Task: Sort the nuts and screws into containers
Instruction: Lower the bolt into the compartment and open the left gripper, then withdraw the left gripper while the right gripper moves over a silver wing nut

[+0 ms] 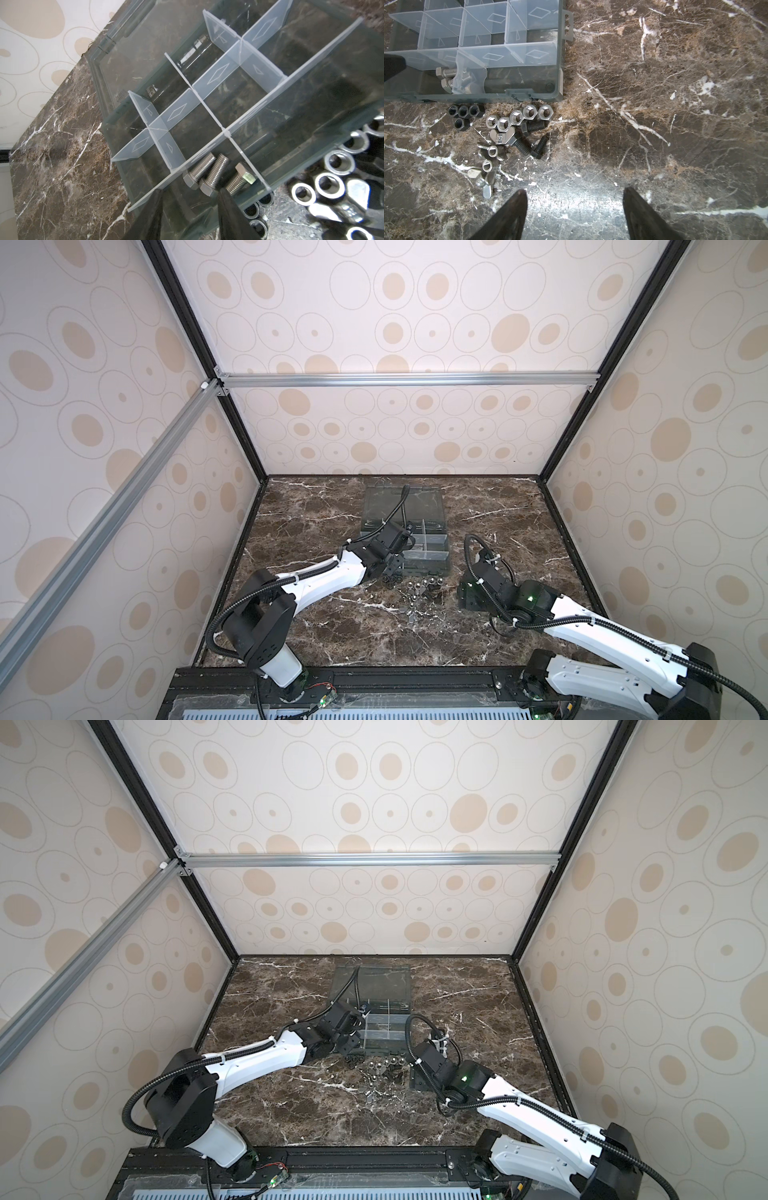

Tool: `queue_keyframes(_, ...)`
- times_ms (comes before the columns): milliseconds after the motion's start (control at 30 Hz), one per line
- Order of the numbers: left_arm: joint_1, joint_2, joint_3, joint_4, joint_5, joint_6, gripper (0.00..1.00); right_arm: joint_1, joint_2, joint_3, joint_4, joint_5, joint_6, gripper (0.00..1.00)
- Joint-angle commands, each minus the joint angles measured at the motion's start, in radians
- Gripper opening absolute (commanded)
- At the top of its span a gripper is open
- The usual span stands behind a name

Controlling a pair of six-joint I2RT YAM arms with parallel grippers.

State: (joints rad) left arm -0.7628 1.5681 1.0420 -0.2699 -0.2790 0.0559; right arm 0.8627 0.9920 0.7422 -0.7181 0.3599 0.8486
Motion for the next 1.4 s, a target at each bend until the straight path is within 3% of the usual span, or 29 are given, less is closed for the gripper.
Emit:
queue_keyframes(0,0.010,-0.057,-0.027,0.024,0.006,-0.055,0.44,0.000,0.005,0.003,-0.017,0.013,0.013,0.76)
queue_keyframes(433,0.029,-0.275,-0.178,0.111,0.033,-0.223,0.45,0.001,0.037,0.019,-0.004,-0.002,-0.003,0.76)
queue_keyframes(733,0.035,-0.357,-0.273,0.121,0.023,-0.338,0.46,0.000,0.123,0.078,0.021,-0.021,-0.085,0.77)
queue_keyframes(1067,0.037,-0.448,-0.350,0.142,0.006,-0.433,0.47,0.001,0.257,0.111,0.095,-0.143,-0.134,0.76)
queue_keyframes(1367,0.040,-0.476,-0.391,0.162,0.002,-0.449,0.47,0.014,0.335,0.136,0.136,-0.206,-0.129,0.73)
